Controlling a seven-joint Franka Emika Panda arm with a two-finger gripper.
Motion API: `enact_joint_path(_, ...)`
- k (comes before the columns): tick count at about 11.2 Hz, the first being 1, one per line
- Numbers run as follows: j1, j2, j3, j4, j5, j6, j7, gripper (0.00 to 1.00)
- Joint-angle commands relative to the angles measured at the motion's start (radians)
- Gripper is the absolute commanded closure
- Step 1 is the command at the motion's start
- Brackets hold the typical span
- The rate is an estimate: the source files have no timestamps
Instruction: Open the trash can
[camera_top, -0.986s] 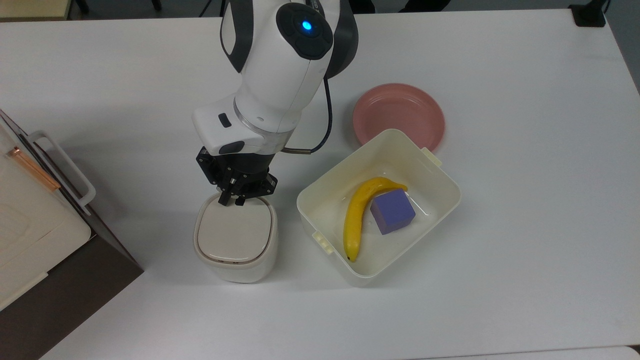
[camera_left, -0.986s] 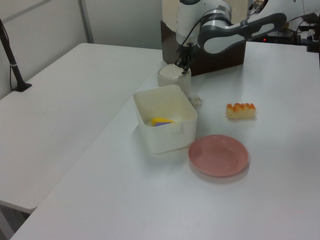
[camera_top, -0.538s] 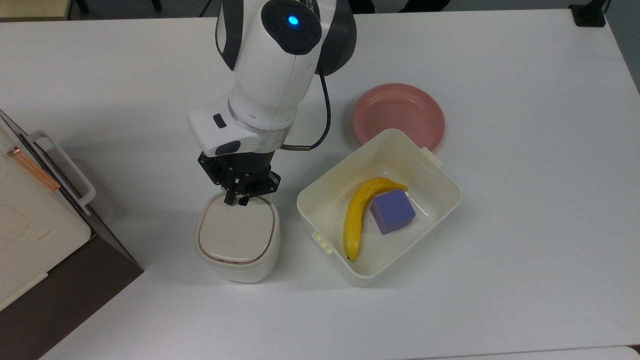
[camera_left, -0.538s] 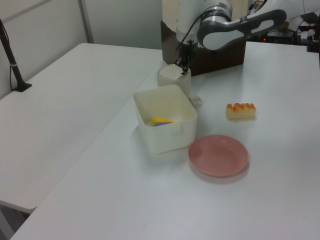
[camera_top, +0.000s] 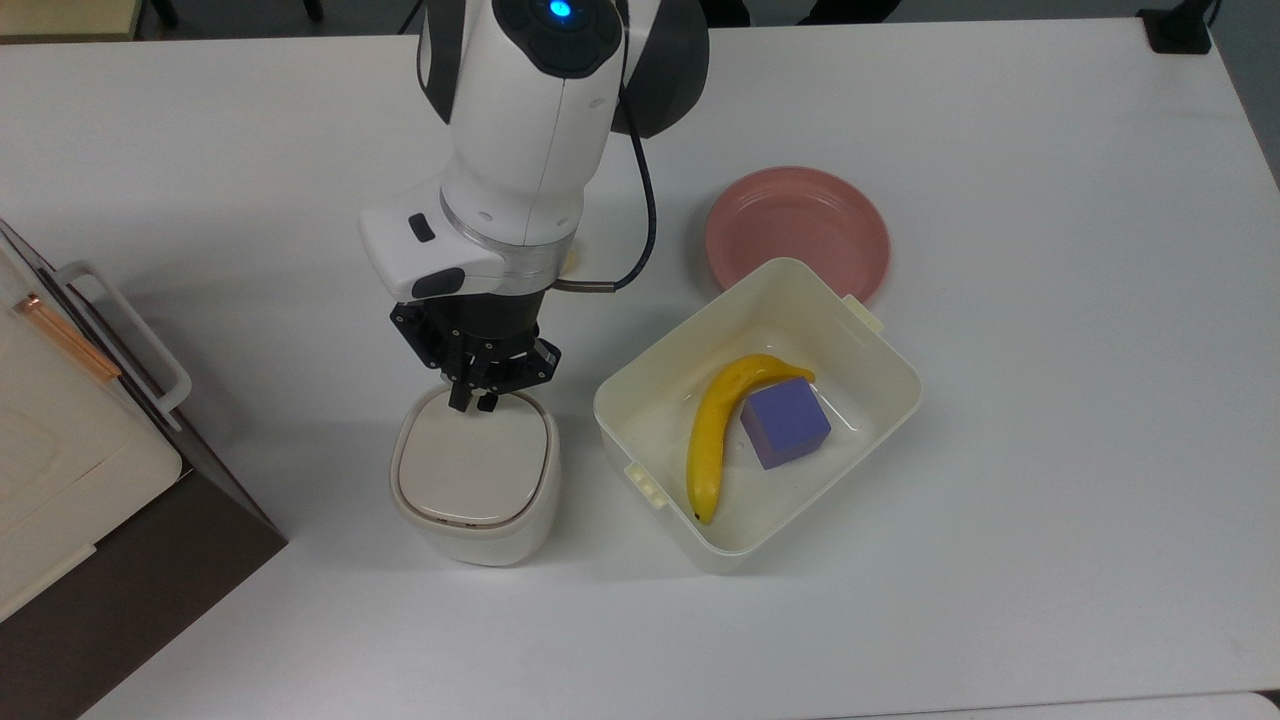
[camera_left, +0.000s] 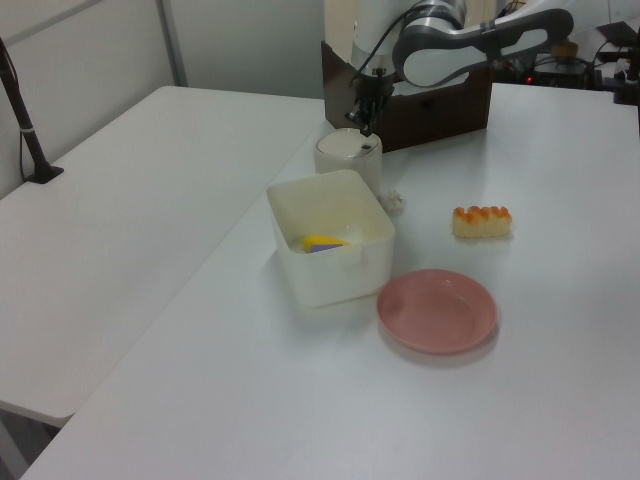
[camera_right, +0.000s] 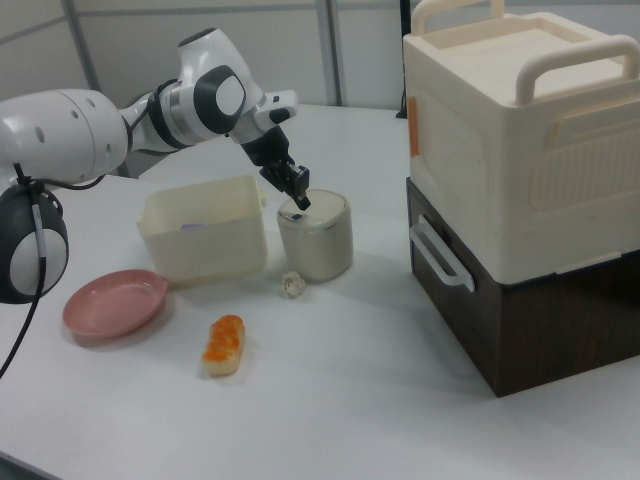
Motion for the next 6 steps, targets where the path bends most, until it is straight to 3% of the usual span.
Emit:
enact_joint_path(1,-0.008,-0.011,0.008,-0.01,0.022,0.013,-0.04,1.0)
enact_joint_path(6,0.006,-0.012,0.013,-0.025,-0.005,0.011,-0.046,1.0)
